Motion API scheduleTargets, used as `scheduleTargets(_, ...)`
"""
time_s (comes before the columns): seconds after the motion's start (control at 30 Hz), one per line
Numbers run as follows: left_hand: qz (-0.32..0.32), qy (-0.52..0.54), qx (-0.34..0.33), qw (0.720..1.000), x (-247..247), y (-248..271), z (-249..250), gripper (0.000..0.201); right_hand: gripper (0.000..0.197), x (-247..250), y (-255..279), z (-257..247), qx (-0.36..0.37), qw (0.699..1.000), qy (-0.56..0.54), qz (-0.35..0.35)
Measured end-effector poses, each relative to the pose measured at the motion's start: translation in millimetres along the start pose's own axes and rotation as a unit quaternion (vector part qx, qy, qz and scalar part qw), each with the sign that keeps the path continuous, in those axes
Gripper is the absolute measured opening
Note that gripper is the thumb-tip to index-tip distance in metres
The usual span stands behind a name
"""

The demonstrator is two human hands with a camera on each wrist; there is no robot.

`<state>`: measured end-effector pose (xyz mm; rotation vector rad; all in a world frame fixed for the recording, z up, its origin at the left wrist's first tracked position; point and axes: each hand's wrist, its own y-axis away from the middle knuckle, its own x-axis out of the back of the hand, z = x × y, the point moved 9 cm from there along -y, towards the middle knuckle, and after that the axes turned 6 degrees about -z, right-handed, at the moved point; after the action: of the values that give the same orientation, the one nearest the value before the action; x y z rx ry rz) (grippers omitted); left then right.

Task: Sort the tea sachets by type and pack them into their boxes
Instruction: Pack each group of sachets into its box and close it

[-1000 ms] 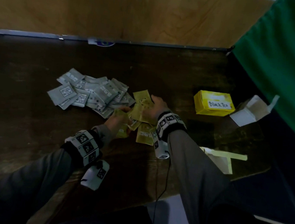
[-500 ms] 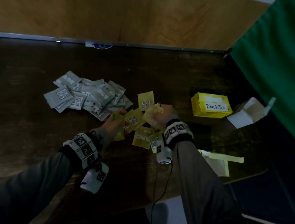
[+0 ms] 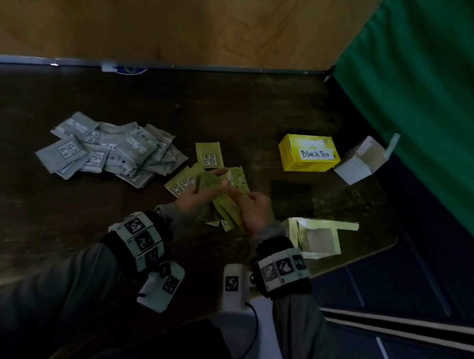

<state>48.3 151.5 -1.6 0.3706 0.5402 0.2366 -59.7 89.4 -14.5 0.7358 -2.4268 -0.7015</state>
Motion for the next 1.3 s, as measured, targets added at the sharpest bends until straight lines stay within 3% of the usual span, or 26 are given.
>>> scheduleTargets(0.13,0.026,-0.012,0.028,0.999,2.9,-2.8,-11.7,0.044,0.052,-10.7,11.2,10.7,-0.006,0.999,-0.012,-0.038)
scheduleTargets(0.27,0.094,-0.008,0.041,0.995,23.2,0.2,-14.1,0.038,0.027,-11.8,21.6,10.0,0.058,0.993,-0.081,-0.064)
scheduleTargets(0.37,0.092,-0.005,0.018,0.996,18.1,4.4,-6.0,0.015,0.017,-0.6,26.1,7.4,0.078,0.99,-0.11,-0.031)
scheduleTargets(0.43,0.086,0.003,0.002,0.996,11.6,7.2,-1.8,0.006,0.02,10.8,30.0,7.8,0.084,0.986,-0.142,0.013)
scheduleTargets(0.53,0.08,0.03,0.01,0.996,9.8,6.7,-0.8,0.024,0.027,19.7,32.9,9.0,0.101,0.977,-0.179,0.051)
scheduleTargets(0.63,0.051,0.027,0.033,0.998,7.5,6.3,-0.7,0.018,0.023,16.9,33.9,9.3,0.089,0.974,-0.2,0.053)
scheduleTargets(0.77,0.005,-0.042,0.082,0.996,-1.3,6.2,-5.9,0.007,0.015,6.6,35.5,2.5,0.092,0.984,-0.152,0.032)
scheduleTargets(0.9,0.021,-0.025,0.078,0.996,2.3,5.4,-3.4,0.009,0.018,17.7,39.9,-10.1,0.129,0.987,-0.063,0.067)
scheduleTargets(0.97,0.033,-0.02,0.063,0.997,6.7,5.1,-3.3,0.017,0.016,26.0,42.7,-14.9,0.138,0.985,-0.067,0.082)
scheduleTargets(1.07,0.06,0.004,0.056,0.997,13.2,7.4,-6.0,0.049,0.018,27.7,45.0,-17.6,0.12,0.987,-0.094,0.048)
scheduleTargets(1.2,0.036,-0.033,0.026,0.998,7.9,5.9,2.2,0.069,0.039,20.8,47.1,-16.3,0.103,0.994,-0.011,0.022)
scheduleTargets(1.3,0.024,-0.053,0.027,0.998,2.1,5.2,6.5,0.064,0.042,22.6,49.0,-14.4,0.11,0.992,-0.031,0.05)
